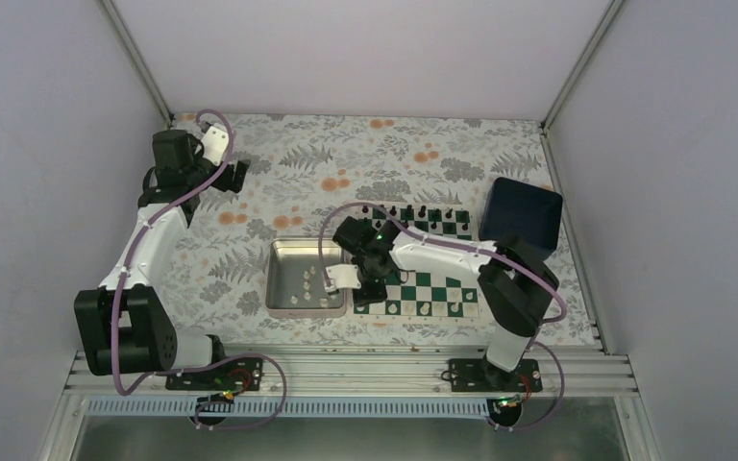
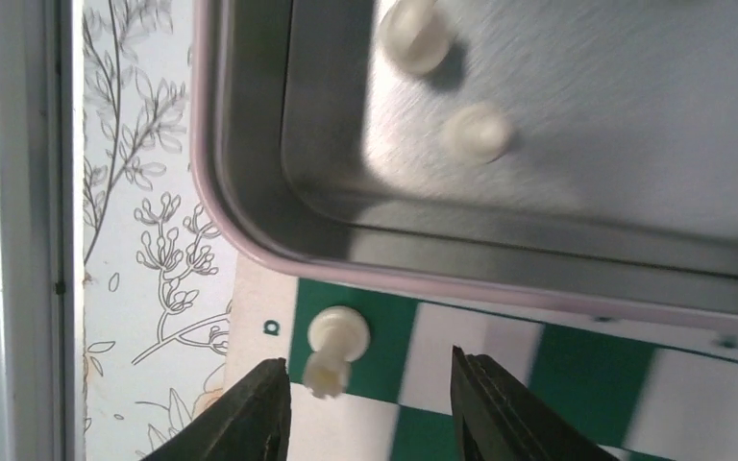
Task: Set up the chess pieces on the board
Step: Place the chess piece on the chessboard, then pick up the chess piece from the storage box.
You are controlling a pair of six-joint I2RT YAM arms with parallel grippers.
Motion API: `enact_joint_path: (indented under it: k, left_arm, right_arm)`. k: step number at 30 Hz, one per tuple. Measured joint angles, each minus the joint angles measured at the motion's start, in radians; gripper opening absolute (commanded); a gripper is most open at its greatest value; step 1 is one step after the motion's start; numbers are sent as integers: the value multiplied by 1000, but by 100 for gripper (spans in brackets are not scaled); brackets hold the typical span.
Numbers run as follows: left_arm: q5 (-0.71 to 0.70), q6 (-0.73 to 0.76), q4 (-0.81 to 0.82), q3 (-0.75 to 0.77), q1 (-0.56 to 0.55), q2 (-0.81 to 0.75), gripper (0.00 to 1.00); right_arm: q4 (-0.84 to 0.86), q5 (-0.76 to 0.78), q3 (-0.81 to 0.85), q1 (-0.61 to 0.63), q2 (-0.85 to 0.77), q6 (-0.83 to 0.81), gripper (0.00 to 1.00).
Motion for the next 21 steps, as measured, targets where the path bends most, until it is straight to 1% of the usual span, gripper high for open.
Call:
enact_joint_path:
  k: [3, 6, 11, 14, 16, 21]
  left_arm:
    - [0, 0, 0, 0, 0, 0, 100]
    - [0, 0, 0, 0, 0, 0, 100]
    - [0, 0, 0, 0, 0, 0, 100]
    - [0, 0, 0, 0, 0, 0, 100]
    - [0, 0, 0, 0, 0, 0, 100]
    - [0, 0, 0, 0, 0, 0, 100]
  right_arm:
    - [-37, 14, 71, 0, -29, 0, 46]
    - [-68, 23, 177, 0, -50, -1, 47]
    - [-75, 38, 355, 7, -34, 1, 47]
    - [-70, 51, 454, 23, 31, 4, 47]
    - [-62, 63, 515, 35, 104, 6, 47]
    - [-62, 90, 584, 41, 283, 8, 45]
